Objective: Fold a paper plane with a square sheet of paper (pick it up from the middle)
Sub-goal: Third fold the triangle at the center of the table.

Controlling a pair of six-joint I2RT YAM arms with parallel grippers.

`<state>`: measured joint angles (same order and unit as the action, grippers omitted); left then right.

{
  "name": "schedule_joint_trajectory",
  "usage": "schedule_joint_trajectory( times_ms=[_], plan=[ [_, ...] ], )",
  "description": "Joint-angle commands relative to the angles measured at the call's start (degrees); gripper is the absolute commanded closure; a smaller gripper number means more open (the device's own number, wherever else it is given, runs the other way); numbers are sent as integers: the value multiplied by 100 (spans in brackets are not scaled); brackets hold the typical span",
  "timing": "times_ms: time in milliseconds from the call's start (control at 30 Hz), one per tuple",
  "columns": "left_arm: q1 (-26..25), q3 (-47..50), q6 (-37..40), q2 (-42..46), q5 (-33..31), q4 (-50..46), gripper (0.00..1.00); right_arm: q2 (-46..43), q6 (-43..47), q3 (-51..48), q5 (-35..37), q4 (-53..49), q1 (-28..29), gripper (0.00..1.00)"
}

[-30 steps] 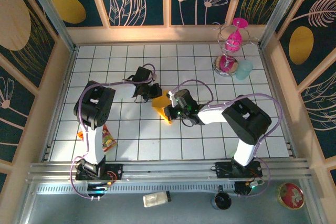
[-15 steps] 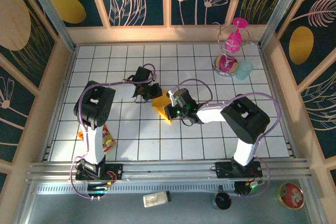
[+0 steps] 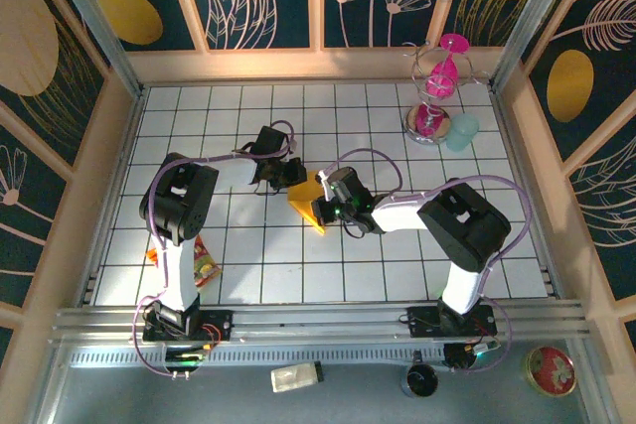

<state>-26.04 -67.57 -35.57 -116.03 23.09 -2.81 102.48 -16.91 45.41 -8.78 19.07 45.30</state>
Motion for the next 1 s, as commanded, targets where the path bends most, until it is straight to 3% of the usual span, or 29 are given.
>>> schedule_joint_trajectory(
  times_ms=[0,967],
  plan=[
    [-24,86,77,-223,-31,-300,90,100,-11,146,154,-61,-39,100],
    [-27,60,51,-205,-77,-309,91,119,-111,91,210,-202,-39,100]
  ],
)
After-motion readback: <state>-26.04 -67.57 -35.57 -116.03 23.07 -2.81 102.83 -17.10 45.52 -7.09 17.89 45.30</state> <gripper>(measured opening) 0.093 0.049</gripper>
